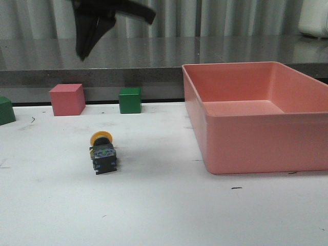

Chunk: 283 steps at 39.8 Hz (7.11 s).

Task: Place and stand button with both arms
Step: 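Raise the right gripper away from the button, then lower the left gripper over the button and grasp it, then lift the button with the left gripper and rotate it upright, then set the button upright on the table and open the left gripper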

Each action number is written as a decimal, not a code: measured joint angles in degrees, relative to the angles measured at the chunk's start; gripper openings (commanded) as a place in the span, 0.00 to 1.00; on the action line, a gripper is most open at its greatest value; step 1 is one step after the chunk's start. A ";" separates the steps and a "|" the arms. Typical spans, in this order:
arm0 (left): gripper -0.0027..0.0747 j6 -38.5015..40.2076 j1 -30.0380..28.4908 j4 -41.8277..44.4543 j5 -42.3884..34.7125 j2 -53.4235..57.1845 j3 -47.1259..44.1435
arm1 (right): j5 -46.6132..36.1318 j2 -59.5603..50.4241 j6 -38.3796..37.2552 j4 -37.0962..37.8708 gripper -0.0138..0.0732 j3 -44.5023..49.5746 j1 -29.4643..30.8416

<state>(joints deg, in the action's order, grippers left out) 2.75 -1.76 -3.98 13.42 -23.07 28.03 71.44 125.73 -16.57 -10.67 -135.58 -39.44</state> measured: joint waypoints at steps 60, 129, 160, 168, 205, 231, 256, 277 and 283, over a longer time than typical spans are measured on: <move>0.90 0.00 0.00 0.00 -0.41 0.00 0.04 | -34.97 -106.81 5.60 18.09 0.09 106.86 25.81; 0.90 12.93 31.31 2.65 45.66 -87.56 58.50 | -35.85 -110.68 6.00 18.19 0.09 109.09 26.03; 0.90 16.08 27.23 -3.46 40.71 -97.78 60.61 | -35.88 -110.68 6.00 18.19 0.09 109.09 26.03; 0.68 16.10 27.23 -3.49 40.95 -97.78 60.61 | -35.88 -110.68 6.00 18.22 0.09 109.09 26.03; 0.18 21.71 27.43 10.09 35.15 -87.91 55.51 | -35.88 -110.68 6.00 18.22 0.09 109.09 26.03; 0.18 32.06 21.82 34.47 -16.59 -52.55 13.16 | -35.98 -110.68 6.00 18.22 0.09 109.09 26.03; 0.18 15.41 19.90 30.68 -54.62 -69.86 3.80 | -35.98 -110.68 6.00 18.22 0.09 109.09 26.03; 0.18 8.71 19.72 28.56 -71.39 -88.36 3.80 | -35.98 -110.68 6.00 18.22 0.09 109.09 26.03; 0.18 7.79 19.72 28.47 -73.48 -89.58 4.02 | -35.98 -110.68 6.00 18.22 0.09 109.09 26.03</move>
<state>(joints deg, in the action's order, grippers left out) 10.55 17.97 24.49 -60.06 -112.65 32.05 35.47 15.05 -10.57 7.54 -26.49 -13.42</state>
